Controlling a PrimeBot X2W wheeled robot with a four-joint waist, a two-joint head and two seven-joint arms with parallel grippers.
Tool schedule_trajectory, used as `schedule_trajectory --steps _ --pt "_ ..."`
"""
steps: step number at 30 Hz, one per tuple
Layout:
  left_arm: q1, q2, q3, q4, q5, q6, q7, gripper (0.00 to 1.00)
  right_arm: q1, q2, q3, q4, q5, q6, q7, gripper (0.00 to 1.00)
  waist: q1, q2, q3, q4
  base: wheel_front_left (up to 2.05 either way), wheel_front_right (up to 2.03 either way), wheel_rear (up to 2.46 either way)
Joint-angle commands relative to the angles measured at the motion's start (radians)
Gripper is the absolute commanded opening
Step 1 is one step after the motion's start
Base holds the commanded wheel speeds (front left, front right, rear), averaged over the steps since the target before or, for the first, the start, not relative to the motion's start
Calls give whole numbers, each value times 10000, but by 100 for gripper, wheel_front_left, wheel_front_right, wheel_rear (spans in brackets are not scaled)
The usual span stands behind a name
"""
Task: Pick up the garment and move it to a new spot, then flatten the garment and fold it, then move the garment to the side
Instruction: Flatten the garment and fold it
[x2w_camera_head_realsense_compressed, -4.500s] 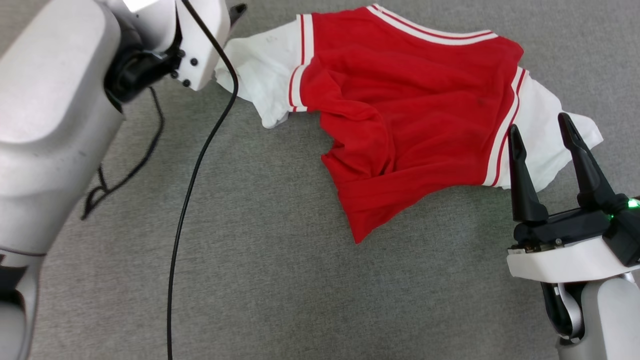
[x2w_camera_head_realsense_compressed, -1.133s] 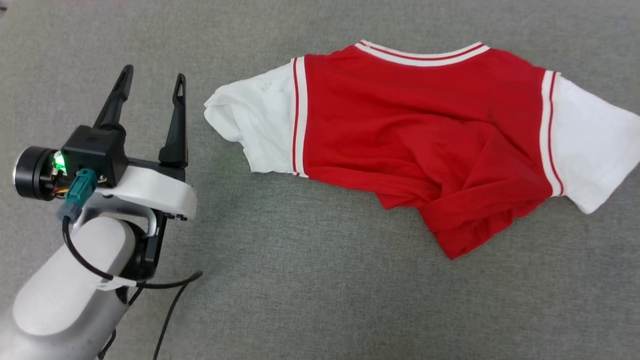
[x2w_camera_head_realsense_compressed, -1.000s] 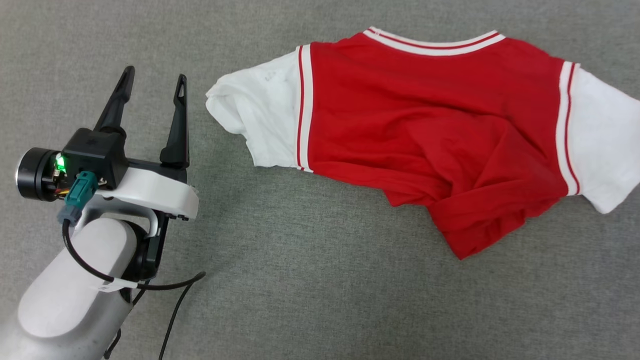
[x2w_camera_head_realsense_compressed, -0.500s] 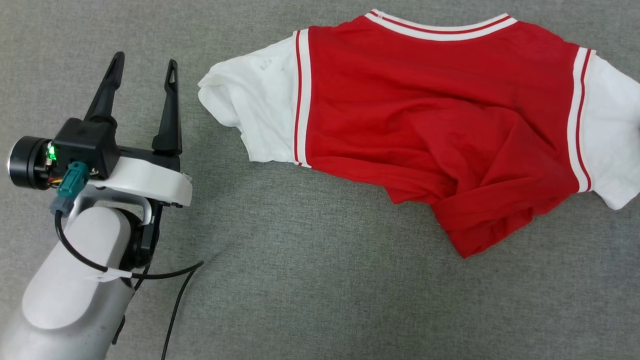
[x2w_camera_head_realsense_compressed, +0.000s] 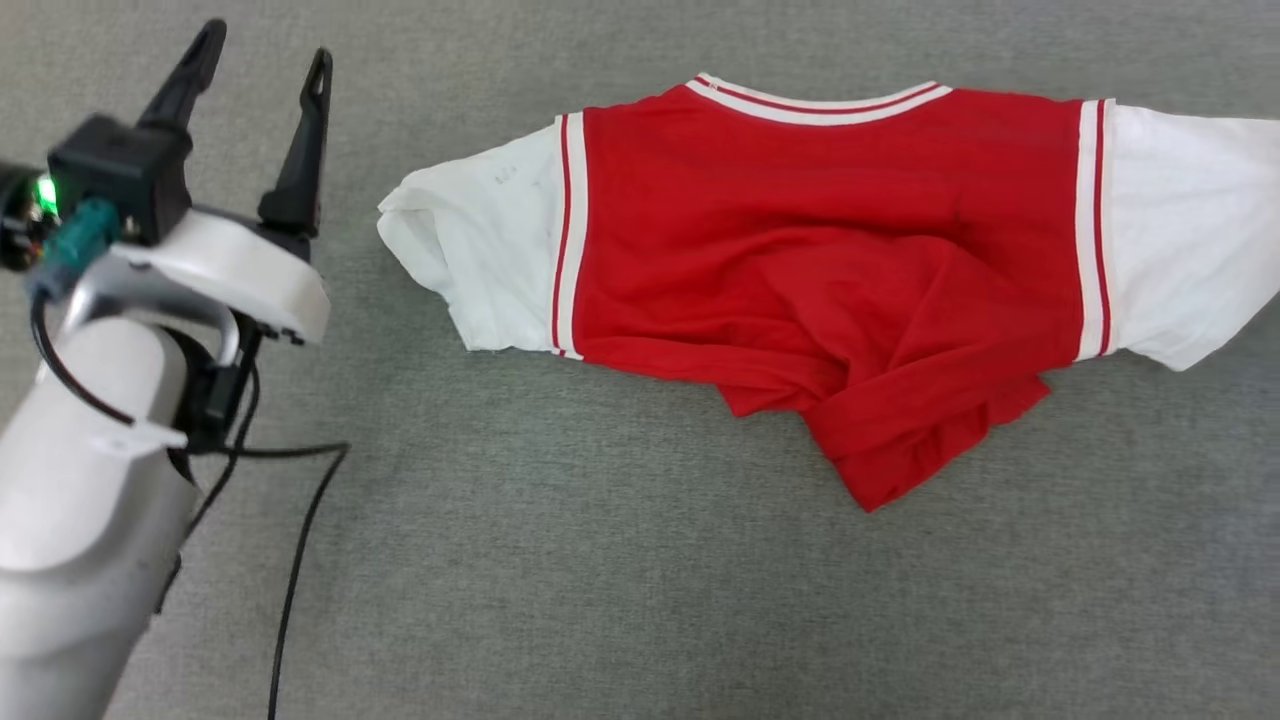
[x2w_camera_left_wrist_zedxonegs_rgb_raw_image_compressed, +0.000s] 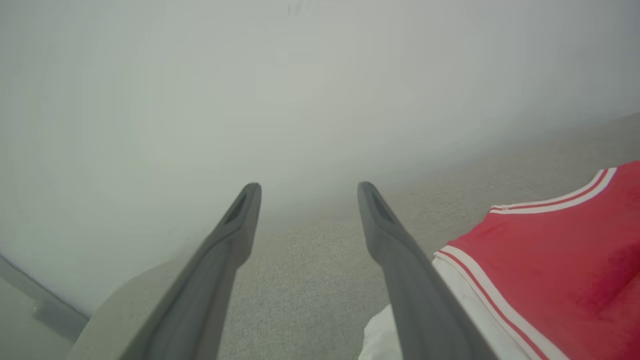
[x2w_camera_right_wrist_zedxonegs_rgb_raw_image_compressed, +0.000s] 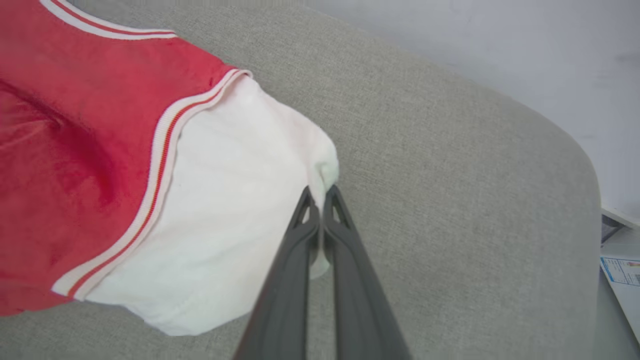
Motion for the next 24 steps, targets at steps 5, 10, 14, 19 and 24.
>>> schedule_trajectory --steps 5,10,14,19,24 --pt "-1045 340 -279 308 -100 -651 1145 100 463 -358 18 -664 214 -14 -287 0 -1 0 -213 -410 0 0 0" --pt "-2182 571 -687 810 -354 -1476 2809 100 840 -476 3 -1149 216 -14 -335 0 -1 0 -114 -693 0 0 0" --pt "-3119 559 -1199 1256 -803 -1930 4591 100 961 -387 20 -1382 133 -14 -315 0 -1 0 58 -898 0 0 0" --pt "-3969 770 -1909 1731 -1808 -2136 7140 100 903 -252 86 -1578 55 -14 -206 0 -1 0 265 -1108 0 0 0" --pt "-4390 1171 -2927 1682 -2885 -2137 9255 100 735 -155 183 -1749 35 -14 -156 0 -1 0 468 -1276 0 0 0"
